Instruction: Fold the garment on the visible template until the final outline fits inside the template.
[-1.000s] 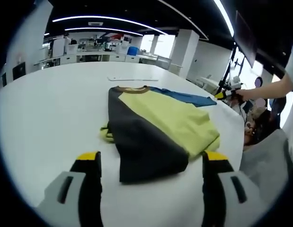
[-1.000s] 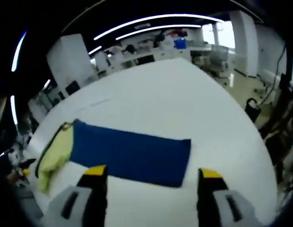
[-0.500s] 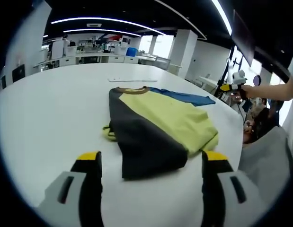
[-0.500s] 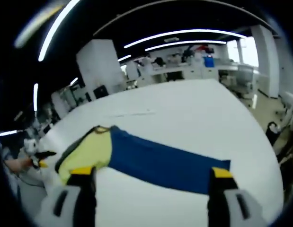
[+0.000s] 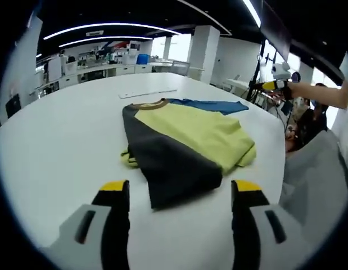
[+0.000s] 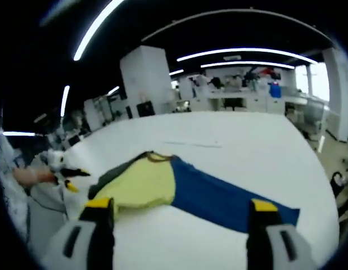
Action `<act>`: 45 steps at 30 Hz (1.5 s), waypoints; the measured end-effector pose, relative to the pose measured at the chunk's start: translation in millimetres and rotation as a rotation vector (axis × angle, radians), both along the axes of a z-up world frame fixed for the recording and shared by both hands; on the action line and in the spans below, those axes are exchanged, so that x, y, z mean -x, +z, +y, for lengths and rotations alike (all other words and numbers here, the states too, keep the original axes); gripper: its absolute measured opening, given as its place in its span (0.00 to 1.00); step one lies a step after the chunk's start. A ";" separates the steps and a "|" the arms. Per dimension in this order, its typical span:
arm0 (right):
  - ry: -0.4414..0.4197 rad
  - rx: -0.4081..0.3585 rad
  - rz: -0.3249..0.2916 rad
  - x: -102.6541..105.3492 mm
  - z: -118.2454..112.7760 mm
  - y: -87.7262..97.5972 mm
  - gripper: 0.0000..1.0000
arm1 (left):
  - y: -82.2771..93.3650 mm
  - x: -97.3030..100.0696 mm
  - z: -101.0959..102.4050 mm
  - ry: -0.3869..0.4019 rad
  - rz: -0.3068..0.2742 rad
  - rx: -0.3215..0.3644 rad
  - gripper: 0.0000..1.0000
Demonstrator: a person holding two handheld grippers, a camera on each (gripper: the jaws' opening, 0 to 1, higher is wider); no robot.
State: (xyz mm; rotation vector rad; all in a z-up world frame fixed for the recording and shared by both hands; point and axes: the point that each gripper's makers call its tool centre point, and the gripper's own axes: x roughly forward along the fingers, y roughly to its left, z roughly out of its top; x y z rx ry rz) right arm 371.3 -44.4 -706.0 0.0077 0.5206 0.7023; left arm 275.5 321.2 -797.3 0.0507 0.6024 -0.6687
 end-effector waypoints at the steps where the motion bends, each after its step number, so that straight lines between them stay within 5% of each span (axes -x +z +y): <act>1: 0.015 0.005 -0.004 3.6 4.8 0.8 0.99 | -2.1 1.3 1.4 -0.010 0.000 -0.011 0.69; 7: 0.107 0.053 -0.034 22.5 34.1 0.5 0.99 | -7.7 4.5 3.6 -0.038 0.006 -0.016 0.65; 13: 0.175 0.051 -0.055 49.6 72.6 -2.2 0.99 | -10.1 3.5 9.1 -0.095 -0.025 -0.101 0.62; 17: 0.189 0.047 -0.067 60.8 85.8 -4.3 0.99 | -10.4 0.1 13.4 -0.096 -0.042 -0.121 0.50; 26: 0.162 -0.008 -0.062 67.9 89.4 -2.5 0.99 | -24.2 -3.7 10.3 -0.264 -0.111 -0.348 0.42; 32: 0.150 -0.025 -0.054 71.2 87.9 -3.4 0.99 | -32.8 -0.3 -0.2 -0.348 -0.122 -0.434 0.36; 39: 0.132 -0.050 -0.032 74.2 86.4 -6.4 0.99 | -43.1 -5.6 3.2 -0.316 -0.119 -0.470 0.21; 41: 0.130 -0.055 -0.026 74.5 86.2 -7.6 0.99 | -46.4 -7.4 10.0 -0.322 -0.130 -0.539 0.14; 43: 0.125 -0.061 -0.025 74.1 86.9 -8.1 0.99 | -44.9 -5.8 7.1 -0.327 -0.131 -0.537 0.01; 45: 0.123 -0.067 -0.020 73.7 87.7 -8.8 0.99 | -39.8 -9.3 7.2 -0.291 -0.134 -0.525 0.00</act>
